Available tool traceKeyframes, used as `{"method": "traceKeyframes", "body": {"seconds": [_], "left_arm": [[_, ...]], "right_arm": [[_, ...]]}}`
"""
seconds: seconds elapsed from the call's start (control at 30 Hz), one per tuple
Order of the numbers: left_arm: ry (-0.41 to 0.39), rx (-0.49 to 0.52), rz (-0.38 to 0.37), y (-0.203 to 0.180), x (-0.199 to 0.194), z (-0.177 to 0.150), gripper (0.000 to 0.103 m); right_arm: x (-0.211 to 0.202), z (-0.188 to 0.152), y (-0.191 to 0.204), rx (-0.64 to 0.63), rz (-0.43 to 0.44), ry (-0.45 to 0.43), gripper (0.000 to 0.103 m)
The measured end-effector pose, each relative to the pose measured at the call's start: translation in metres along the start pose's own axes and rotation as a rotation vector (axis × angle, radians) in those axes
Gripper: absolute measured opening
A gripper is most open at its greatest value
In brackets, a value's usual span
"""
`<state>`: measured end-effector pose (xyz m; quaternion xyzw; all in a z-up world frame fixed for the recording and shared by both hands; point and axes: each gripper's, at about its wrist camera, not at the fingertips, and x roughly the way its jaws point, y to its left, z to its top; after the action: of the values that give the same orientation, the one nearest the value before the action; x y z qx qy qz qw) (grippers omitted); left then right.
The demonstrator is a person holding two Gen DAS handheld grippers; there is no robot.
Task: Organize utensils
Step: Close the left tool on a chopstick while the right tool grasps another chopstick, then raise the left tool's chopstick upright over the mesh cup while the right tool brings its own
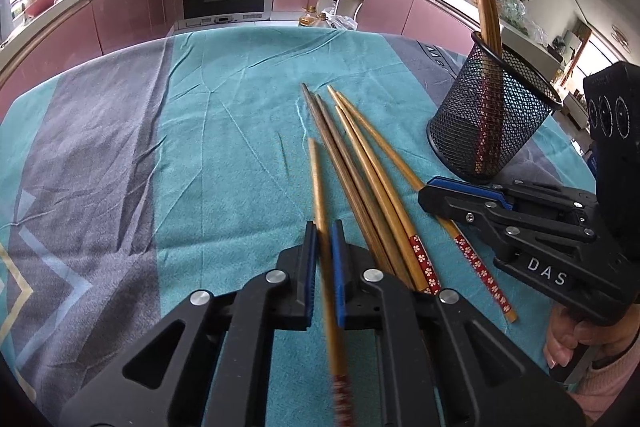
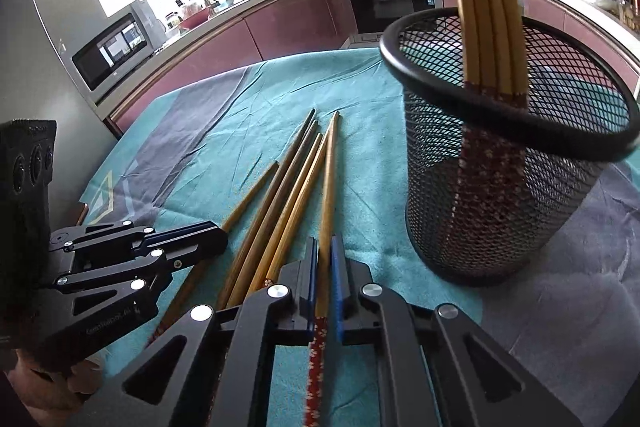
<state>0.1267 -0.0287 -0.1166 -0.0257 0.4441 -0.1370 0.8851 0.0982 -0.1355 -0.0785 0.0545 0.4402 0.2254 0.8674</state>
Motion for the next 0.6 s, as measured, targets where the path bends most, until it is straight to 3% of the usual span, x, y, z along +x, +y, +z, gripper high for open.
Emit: {"method": "traceKeyframes", "body": {"seconds": [0.2,0.6], "left_arm": [[-0.017,-0.015,-0.015,0.0,-0.009,-0.002,0.007],[-0.064,-0.01,-0.115,-0.006,-0.041,0.001,0.007]], "right_arm": [[-0.012,-0.003,-0.002,0.009,0.032,-0.02,0.006],[-0.042,-0.005,-0.003,-0.004,0.112,-0.073,0.006]]}}
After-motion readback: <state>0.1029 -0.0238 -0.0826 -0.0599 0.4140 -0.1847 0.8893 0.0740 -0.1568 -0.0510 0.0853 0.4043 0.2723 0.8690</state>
